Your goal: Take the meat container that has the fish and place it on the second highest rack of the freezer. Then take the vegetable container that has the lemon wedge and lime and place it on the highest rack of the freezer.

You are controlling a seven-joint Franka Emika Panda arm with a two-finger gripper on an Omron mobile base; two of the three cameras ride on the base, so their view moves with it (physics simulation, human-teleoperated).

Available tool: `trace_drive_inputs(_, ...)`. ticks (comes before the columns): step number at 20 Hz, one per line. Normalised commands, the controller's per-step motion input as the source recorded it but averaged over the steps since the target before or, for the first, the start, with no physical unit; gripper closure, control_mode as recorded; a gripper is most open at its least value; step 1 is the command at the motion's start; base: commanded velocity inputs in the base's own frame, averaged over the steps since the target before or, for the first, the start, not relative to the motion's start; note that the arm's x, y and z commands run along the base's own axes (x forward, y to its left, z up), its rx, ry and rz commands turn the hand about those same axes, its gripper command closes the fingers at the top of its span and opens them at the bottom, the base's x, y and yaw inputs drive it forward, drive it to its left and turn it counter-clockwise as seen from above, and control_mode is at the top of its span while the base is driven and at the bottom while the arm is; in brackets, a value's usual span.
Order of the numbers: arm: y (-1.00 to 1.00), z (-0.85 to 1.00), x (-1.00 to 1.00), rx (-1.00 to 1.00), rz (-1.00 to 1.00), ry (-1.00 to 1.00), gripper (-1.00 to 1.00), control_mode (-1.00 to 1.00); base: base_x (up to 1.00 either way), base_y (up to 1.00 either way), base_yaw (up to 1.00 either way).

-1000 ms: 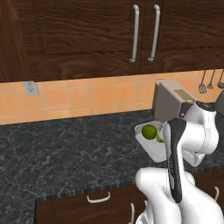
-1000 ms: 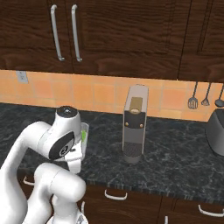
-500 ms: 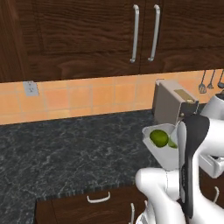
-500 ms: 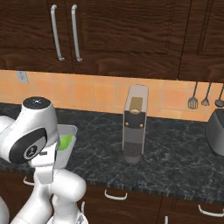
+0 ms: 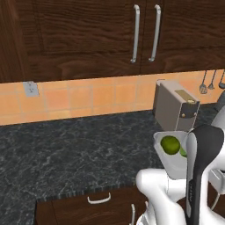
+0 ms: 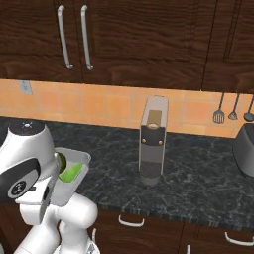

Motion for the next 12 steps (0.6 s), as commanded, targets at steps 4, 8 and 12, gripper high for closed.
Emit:
trace_drive_inputs(4, 0.0, 0.0, -0.05, 0.0, 0.0, 0.0, 1.0, 1.0, -0.46, 0.0, -0.02)
trace_drive_inputs(8, 0.0, 0.0, 0.0, 0.0, 0.0, 0.0, 1.0, 1.0, -0.9, -0.05, -0.4)
trace_drive_inputs(12, 0.0, 0.0, 0.0, 0.0, 0.0, 0.0, 1.0, 1.0, -0.3, 0.0, -0.66)
